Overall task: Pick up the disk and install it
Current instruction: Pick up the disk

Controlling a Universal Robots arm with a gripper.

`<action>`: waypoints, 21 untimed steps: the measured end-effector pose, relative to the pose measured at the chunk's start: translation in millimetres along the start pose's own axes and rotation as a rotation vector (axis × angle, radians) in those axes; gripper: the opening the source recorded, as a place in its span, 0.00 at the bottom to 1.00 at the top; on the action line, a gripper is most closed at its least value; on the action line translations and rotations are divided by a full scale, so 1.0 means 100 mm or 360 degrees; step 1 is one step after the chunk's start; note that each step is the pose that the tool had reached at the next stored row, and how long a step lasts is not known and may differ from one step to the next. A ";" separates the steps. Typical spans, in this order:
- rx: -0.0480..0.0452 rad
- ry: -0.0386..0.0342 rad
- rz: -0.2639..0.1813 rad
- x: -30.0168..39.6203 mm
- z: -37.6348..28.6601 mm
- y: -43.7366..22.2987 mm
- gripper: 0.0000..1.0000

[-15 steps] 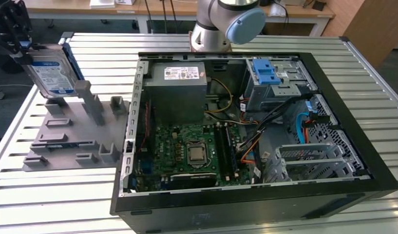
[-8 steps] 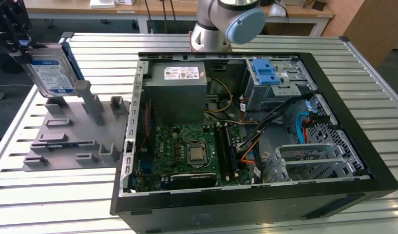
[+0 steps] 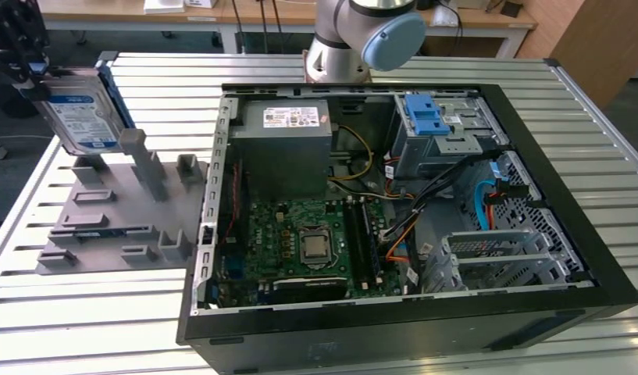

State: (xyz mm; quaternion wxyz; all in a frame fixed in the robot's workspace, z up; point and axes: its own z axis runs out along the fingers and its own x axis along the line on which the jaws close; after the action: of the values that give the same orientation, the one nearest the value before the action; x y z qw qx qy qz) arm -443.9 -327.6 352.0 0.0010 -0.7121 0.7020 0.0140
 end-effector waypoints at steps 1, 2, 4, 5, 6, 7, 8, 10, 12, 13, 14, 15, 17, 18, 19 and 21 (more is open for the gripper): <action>0.0000 0.0000 0.0000 0.000 -0.003 0.000 0.36; 0.0000 0.0000 0.0000 0.000 -0.006 0.000 0.36; 0.0000 0.0000 0.0000 0.000 -0.014 0.001 0.36; 0.0000 0.0000 0.0000 0.000 -0.017 0.000 0.36; 0.0000 0.0000 0.0000 0.000 -0.021 0.000 0.36; 0.0000 0.0000 0.0000 0.000 -0.025 0.000 0.36; 0.0000 0.0000 0.0000 -0.001 -0.029 0.001 0.36; 0.0000 0.0000 0.0000 -0.001 -0.037 0.001 0.36; 0.0000 0.0000 0.0000 -0.001 -0.044 0.001 0.36; 0.0000 0.0000 0.0000 -0.001 -0.048 0.001 0.36; 0.0000 0.0000 0.0000 -0.001 -0.052 0.001 0.36; 0.0000 0.0000 0.0000 -0.001 -0.055 0.001 0.36; 0.0000 0.0000 0.0000 -0.001 -0.062 0.001 0.36; 0.0000 0.0000 0.0000 -0.001 -0.066 0.001 0.36; 0.0000 0.0000 0.0000 -0.002 -0.069 0.001 0.36; 0.0000 0.0000 0.0000 -0.002 -0.077 0.001 0.36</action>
State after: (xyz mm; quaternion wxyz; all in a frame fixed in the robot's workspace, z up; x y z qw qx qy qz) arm -443.9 -327.6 359.7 0.0010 -0.7121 0.7020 0.0140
